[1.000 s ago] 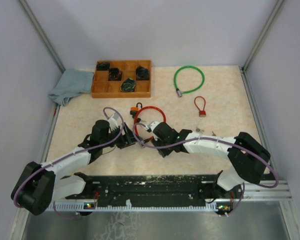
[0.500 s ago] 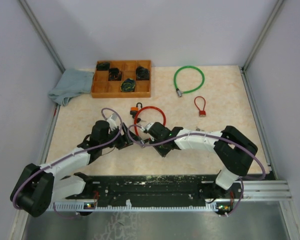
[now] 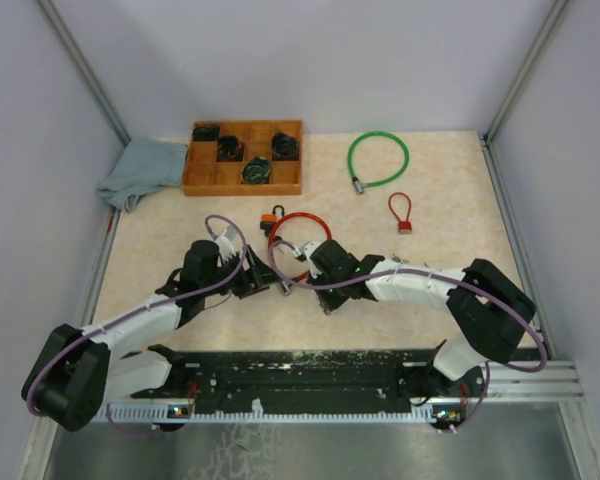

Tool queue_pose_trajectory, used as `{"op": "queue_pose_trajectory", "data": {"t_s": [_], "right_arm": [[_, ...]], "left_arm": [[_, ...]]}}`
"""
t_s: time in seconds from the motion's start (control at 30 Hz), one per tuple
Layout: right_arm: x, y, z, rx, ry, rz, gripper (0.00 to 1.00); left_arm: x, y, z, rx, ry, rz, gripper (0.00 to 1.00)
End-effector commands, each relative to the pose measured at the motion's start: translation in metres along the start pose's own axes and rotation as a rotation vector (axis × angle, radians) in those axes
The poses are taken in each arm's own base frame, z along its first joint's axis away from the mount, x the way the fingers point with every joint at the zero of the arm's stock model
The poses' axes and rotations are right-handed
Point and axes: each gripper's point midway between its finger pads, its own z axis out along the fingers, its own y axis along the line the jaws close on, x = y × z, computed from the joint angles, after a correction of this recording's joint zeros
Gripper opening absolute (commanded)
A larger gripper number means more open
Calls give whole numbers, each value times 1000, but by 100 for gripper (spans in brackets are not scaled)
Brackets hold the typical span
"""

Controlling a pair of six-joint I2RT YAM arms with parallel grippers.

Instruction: Unlock with the key

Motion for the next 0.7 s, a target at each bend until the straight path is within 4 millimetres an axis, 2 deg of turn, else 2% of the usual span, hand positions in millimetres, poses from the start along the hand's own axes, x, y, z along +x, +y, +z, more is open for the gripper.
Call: {"op": "queue_pose_trajectory", "data": {"t_s": [0.0, 0.13, 0.3, 0.67], "right_arm": [[-25, 2, -12, -91, -137, 68, 5], [-28, -5, -14, -85, -173, 99, 0], [-30, -10, -17, -68, -208, 104, 0], [-64, -7, -40, -17, -419, -19, 0]], "left_arm": [[-2, -18, 2, 71, 9, 20, 77], [0, -21, 6, 81, 25, 15, 77], [3, -23, 10, 90, 45, 10, 77], [10, -44, 28, 101, 93, -29, 74]]}}
